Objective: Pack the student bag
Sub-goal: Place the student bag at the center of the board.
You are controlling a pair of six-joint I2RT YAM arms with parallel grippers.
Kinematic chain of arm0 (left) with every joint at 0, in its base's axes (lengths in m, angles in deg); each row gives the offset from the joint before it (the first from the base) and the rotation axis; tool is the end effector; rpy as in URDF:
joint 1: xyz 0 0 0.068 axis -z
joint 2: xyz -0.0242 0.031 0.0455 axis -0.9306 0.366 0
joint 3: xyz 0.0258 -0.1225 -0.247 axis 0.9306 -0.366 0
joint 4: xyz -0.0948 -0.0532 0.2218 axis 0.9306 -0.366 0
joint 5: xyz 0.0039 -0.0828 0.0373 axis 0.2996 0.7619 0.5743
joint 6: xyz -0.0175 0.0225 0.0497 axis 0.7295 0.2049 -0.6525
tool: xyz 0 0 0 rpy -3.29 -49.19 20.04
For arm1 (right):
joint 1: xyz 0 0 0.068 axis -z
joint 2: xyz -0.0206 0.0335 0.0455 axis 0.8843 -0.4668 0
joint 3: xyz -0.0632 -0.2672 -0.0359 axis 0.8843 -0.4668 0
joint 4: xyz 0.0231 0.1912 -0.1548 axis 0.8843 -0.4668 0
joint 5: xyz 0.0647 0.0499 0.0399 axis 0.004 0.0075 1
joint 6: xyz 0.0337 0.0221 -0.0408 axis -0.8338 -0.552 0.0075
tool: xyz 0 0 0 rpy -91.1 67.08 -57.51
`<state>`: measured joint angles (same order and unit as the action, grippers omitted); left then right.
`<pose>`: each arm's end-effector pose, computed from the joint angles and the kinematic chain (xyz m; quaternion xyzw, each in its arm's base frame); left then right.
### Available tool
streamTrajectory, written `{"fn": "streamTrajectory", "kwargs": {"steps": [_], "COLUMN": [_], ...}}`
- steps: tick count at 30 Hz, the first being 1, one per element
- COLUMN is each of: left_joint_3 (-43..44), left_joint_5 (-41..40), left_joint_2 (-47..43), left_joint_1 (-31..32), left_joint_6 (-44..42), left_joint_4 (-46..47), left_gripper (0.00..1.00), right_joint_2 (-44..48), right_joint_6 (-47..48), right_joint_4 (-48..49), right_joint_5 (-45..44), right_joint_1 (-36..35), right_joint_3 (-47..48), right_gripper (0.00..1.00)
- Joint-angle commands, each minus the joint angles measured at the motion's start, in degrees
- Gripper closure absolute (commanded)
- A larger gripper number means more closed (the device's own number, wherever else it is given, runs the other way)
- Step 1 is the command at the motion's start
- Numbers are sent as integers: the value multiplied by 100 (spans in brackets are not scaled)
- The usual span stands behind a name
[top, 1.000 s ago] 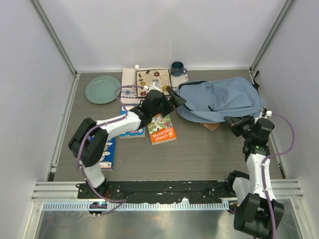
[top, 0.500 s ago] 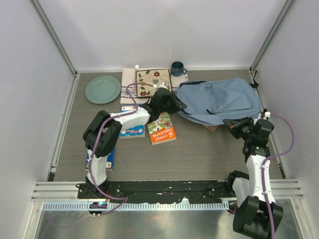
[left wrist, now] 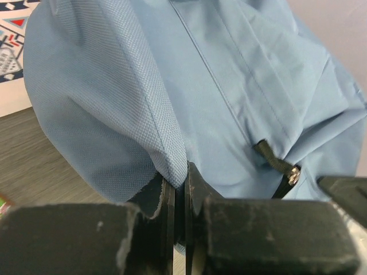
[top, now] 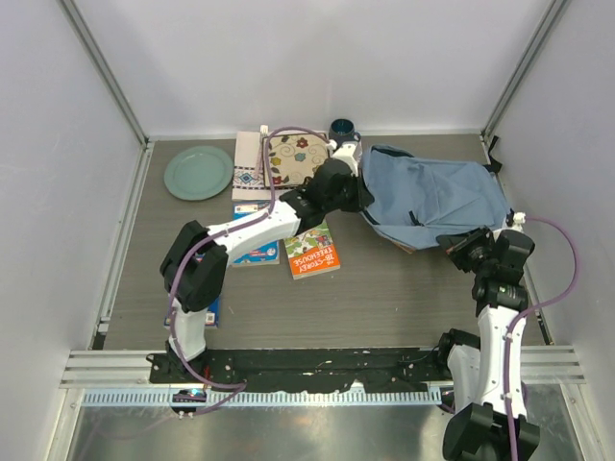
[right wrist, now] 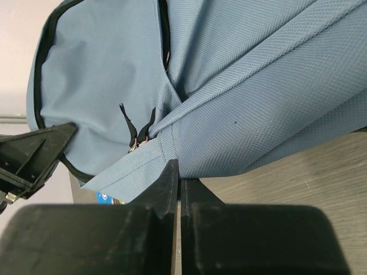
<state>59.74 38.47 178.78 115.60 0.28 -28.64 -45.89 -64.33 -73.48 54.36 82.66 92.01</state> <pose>0.3124 -0.3374 0.2846 0.0710 0.8290 -0.3826 0.4016 0.1403 -0.0337 0.2501 0.3326 0.7745 0.2796 0.4597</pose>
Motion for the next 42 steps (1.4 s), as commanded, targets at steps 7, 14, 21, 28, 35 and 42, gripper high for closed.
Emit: {"fn": "streamTrajectory", "kwargs": {"steps": [7, 14, 21, 28, 35, 42], "left_joint_3": [-1918, -3115, -3994, -4898, -5208, -5330], "left_joint_5": [-1054, -1661, -1837, -2101, -3146, -3937], "left_joint_2": [-2467, -4085, -4975, -5642, -6162, -6364], "left_joint_1": [558, 575, 584, 602, 610, 602], "left_joint_6": [-1365, -1576, -1445, -1164, -777, -303], "left_joint_4": [1115, 1677, 1924, 1881, 608, -747], "left_gripper": [100, 100, 100, 100, 100, 100], "right_joint_2": [304, 409, 585, 787, 919, 998], "right_joint_6": [210, 25, 402, 869, -86, -538], "right_joint_4": [323, 692, 534, -64, 41, -686], "right_joint_5": [1454, 2132, 2274, 1773, 877, 402], "right_joint_1": [-54, -405, -826, -1328, -2277, -2322], "right_joint_3": [796, 955, 972, 877, -213, -471], "right_gripper": [99, 99, 99, 99, 46, 28]}}
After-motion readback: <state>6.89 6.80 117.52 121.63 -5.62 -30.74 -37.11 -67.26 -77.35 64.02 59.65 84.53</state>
